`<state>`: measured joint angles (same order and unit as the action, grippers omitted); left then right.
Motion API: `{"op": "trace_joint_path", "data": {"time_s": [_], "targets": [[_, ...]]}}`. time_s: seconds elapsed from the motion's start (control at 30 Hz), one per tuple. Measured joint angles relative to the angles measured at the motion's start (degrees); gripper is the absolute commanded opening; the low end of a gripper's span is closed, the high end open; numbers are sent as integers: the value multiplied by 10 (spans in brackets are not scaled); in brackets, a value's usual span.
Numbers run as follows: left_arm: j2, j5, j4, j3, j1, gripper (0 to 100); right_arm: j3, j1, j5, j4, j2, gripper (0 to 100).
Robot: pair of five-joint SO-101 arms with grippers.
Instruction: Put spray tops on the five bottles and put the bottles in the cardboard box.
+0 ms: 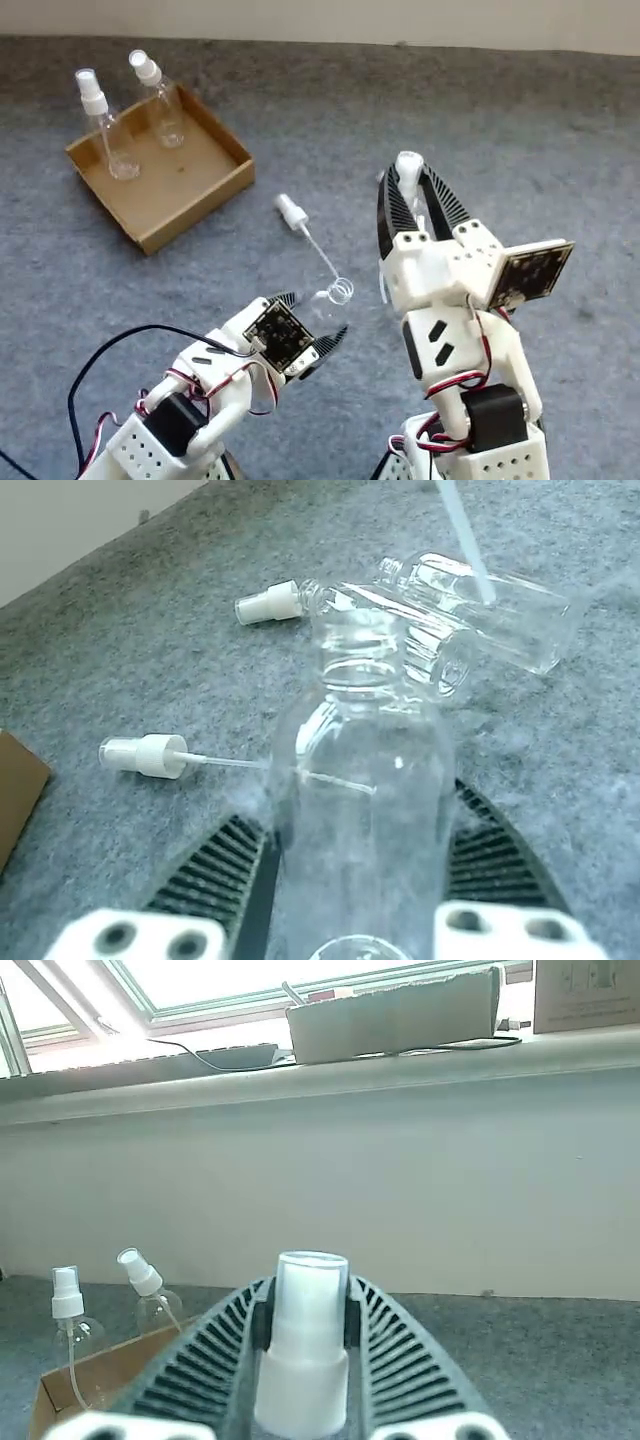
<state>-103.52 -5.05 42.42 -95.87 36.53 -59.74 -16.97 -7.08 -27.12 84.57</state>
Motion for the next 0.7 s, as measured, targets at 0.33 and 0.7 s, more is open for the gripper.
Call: {"op": "trace_joint_path", "data": {"time_s": [0.33, 0.7], "targets": [[0, 0, 0, 0, 0, 46, -15, 0, 0, 0, 18, 12], [0, 0, 0, 0, 0, 46, -134, 0, -5, 49, 122, 12]]}}
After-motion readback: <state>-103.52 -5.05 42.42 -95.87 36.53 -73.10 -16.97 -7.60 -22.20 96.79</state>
